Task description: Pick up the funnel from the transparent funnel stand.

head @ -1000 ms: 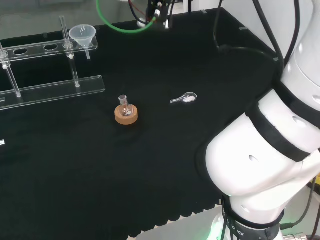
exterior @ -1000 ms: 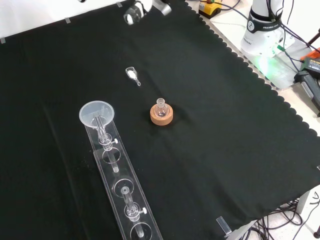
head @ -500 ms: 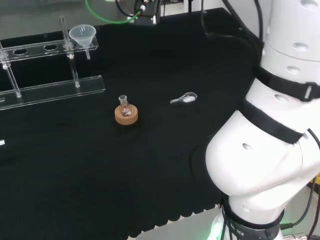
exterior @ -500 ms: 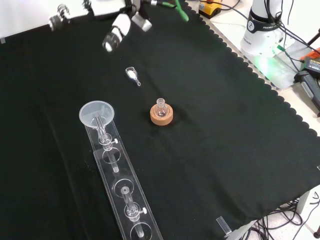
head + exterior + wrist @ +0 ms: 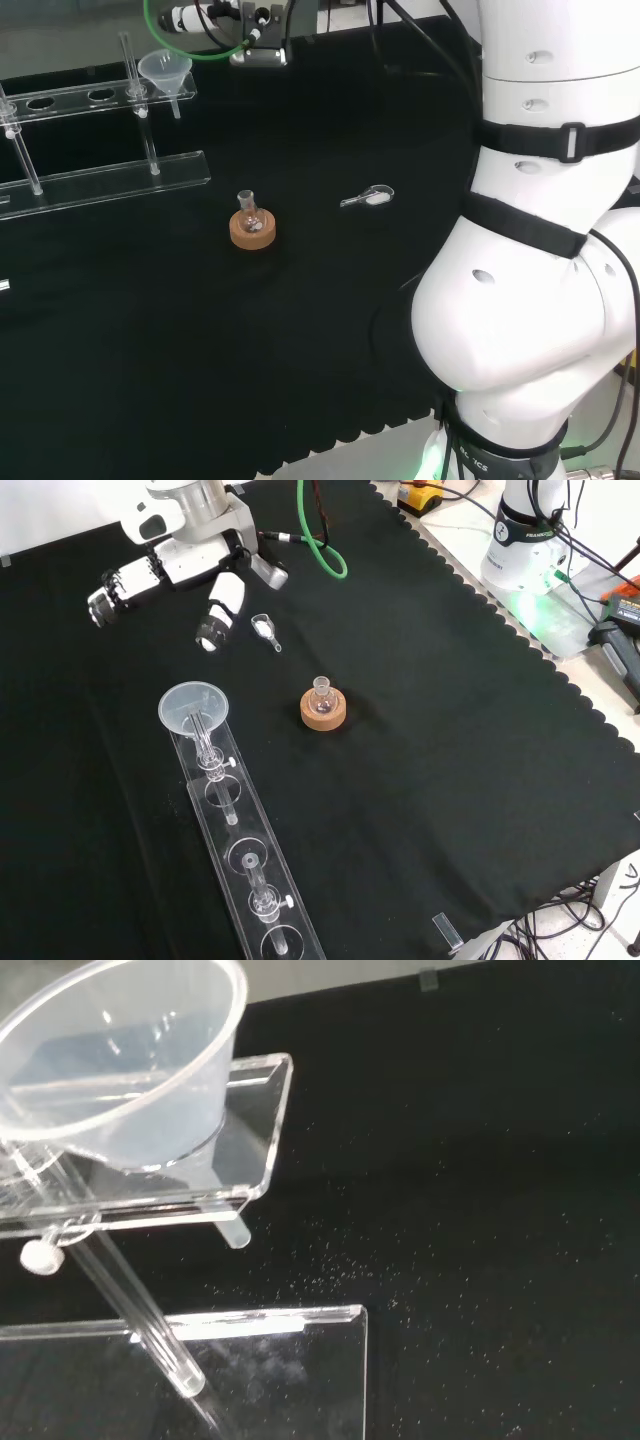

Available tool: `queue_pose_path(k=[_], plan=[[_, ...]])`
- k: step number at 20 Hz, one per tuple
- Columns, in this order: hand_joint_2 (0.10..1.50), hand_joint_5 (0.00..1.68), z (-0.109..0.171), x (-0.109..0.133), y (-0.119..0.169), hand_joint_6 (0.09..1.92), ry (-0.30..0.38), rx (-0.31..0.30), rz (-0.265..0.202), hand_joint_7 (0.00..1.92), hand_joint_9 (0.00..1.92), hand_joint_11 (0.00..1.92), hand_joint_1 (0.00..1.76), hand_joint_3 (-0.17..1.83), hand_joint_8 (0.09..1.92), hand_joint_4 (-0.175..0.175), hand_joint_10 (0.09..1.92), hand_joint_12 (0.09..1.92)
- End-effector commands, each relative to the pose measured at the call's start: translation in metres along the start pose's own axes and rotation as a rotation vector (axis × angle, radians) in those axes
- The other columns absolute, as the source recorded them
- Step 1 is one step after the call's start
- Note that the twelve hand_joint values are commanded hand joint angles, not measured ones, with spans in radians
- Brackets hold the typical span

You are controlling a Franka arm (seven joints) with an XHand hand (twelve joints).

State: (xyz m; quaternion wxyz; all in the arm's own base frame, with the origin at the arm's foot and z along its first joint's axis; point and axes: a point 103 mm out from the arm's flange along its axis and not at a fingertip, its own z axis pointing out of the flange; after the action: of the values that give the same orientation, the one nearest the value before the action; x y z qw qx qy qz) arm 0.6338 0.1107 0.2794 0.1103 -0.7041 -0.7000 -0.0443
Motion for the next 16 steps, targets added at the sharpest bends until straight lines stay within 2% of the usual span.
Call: queue_pose_path(k=[1, 7, 16], plan=[[0.82, 0.0, 0.021, 0.031, -0.003, 0.09, -0.019, 0.081, -0.02, 0.0, 0.0, 0.0, 0.14, 0.03, 0.09, 0.054, 0.09, 0.9], [0.82, 0.0, 0.038, 0.05, 0.001, 0.09, -0.022, 0.134, -0.043, 0.0, 0.0, 0.0, 0.14, 0.03, 0.09, 0.054, 0.09, 0.9], [0.82, 0.0, 0.058, 0.077, -0.007, 0.09, -0.082, 0.178, -0.05, 0.0, 0.0, 0.0, 0.13, 0.03, 0.09, 0.054, 0.09, 0.9]])
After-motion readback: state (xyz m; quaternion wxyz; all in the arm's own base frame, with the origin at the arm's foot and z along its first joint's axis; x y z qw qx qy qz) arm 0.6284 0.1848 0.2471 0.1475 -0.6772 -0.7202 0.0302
